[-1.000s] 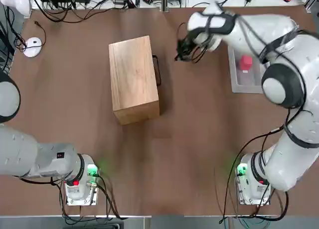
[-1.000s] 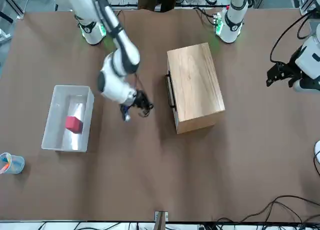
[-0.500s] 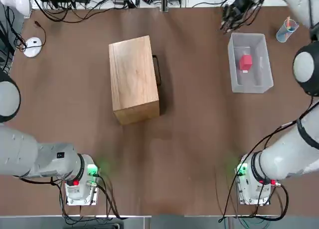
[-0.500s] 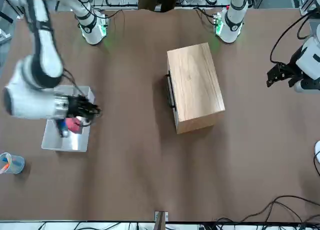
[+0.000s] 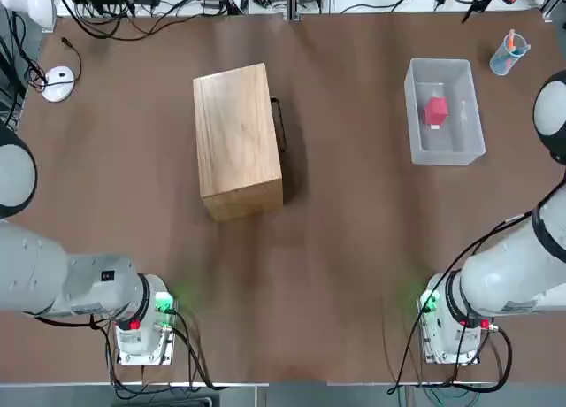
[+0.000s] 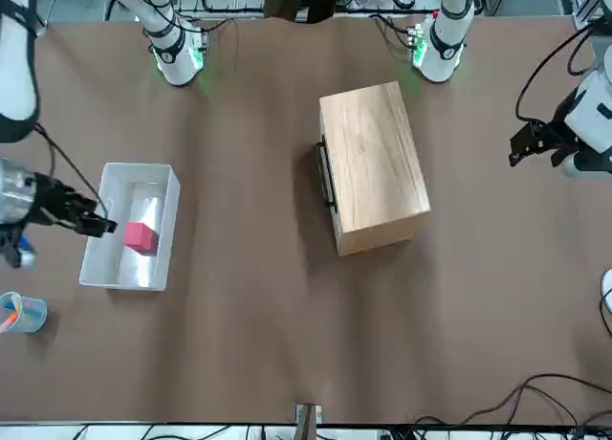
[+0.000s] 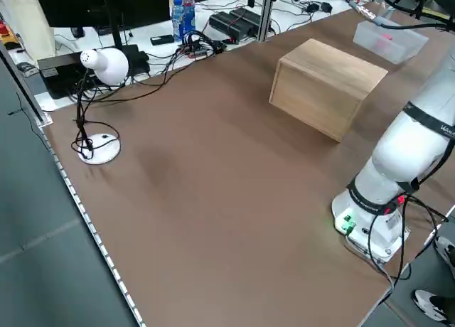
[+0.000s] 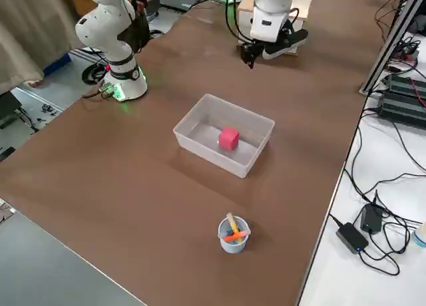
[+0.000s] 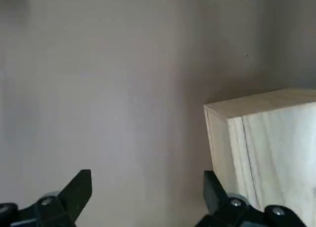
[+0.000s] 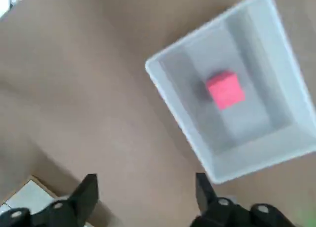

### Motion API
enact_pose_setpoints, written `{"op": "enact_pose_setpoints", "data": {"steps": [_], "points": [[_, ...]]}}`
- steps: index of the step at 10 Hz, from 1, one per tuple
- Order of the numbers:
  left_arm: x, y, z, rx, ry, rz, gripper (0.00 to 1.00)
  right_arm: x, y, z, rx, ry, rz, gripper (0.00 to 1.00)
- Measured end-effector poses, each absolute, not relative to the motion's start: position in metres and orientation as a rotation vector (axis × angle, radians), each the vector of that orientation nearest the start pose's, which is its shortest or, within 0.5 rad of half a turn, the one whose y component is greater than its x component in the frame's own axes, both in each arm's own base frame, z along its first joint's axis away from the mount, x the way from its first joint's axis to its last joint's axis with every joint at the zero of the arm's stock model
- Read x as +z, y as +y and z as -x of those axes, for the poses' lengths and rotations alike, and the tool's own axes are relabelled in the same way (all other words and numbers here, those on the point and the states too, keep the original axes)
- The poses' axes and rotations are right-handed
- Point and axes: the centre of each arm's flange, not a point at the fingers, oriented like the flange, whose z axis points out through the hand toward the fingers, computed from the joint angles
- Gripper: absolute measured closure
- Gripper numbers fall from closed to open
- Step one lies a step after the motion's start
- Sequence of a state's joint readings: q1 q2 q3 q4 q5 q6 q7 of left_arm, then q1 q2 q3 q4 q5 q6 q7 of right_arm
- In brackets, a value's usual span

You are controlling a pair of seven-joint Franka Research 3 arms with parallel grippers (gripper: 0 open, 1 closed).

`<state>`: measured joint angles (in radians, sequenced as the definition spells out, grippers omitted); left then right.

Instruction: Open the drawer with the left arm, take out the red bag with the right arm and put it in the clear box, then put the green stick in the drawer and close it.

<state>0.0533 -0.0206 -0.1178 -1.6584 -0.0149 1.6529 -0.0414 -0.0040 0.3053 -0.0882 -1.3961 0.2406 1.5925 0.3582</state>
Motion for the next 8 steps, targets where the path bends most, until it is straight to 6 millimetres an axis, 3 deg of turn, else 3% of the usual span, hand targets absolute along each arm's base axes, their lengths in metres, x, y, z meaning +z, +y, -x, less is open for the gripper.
{"op": "enact_pose_setpoints", "data": {"steps": [2, 5, 6, 8], "points": [[0.602, -0.04, -0.553, -0.023, 0.041, 3.154, 0.0, 0.557, -0.048, -0.642, 0.075, 0.417, 2.986, 0.0], [0.603, -0.042, -0.553, -0.028, 0.046, 3.154, 0.0, 0.625, -0.028, -0.619, -0.09, 0.179, 3.101, 0.0], [0.603, -0.042, -0.553, -0.028, 0.045, 3.154, 0.0, 0.636, -0.023, -0.613, -0.115, 0.115, 3.111, 0.0], [0.604, -0.042, -0.553, -0.029, 0.045, 3.154, 0.0, 0.632, -0.023, -0.614, -0.123, 0.02, 3.119, 0.0]]}}
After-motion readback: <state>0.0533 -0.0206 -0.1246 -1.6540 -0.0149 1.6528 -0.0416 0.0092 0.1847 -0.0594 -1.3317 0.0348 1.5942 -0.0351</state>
